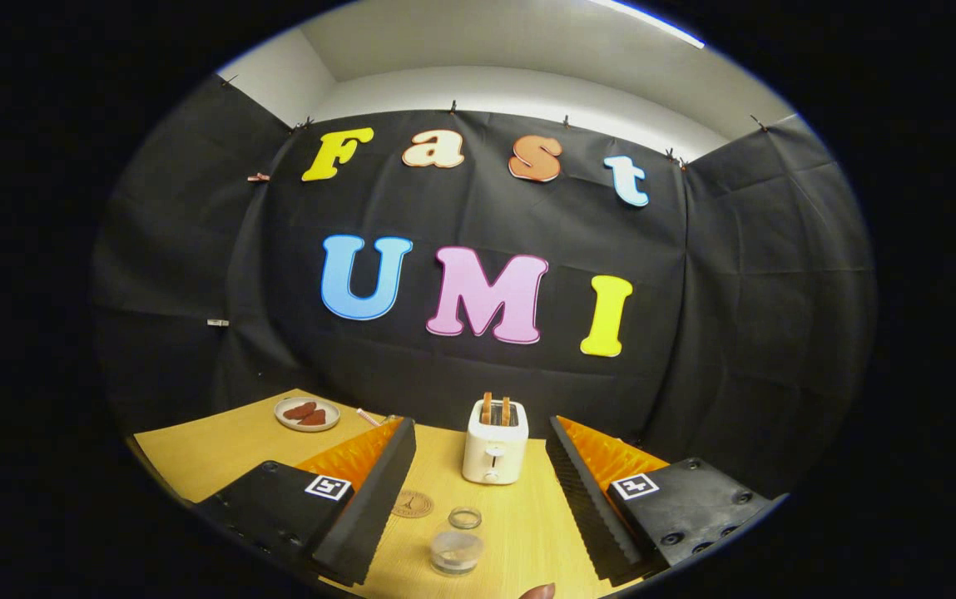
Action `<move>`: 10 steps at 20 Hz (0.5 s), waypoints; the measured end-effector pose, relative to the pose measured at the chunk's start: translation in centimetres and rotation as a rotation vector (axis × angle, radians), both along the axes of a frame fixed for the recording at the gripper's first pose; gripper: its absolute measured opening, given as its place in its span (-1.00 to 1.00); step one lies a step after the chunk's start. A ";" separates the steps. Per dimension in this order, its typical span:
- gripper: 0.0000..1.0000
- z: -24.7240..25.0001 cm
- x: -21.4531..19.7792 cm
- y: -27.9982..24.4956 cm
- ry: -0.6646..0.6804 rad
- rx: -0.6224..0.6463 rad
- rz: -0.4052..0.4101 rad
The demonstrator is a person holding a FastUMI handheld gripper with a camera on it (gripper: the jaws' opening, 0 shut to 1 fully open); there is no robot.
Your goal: Take the bottle from table, then pour the juice into the cup, finally place the bottle on the coaster
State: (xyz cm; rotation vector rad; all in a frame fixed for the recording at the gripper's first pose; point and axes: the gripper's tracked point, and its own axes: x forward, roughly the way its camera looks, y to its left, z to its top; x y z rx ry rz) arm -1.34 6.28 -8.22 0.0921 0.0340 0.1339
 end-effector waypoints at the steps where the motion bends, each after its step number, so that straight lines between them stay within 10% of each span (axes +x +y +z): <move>1: 0.95 -1.3 -0.1 0.3 0.017 0.006 0.000; 10: 0.95 -12.7 1.0 2.3 0.127 0.045 0.015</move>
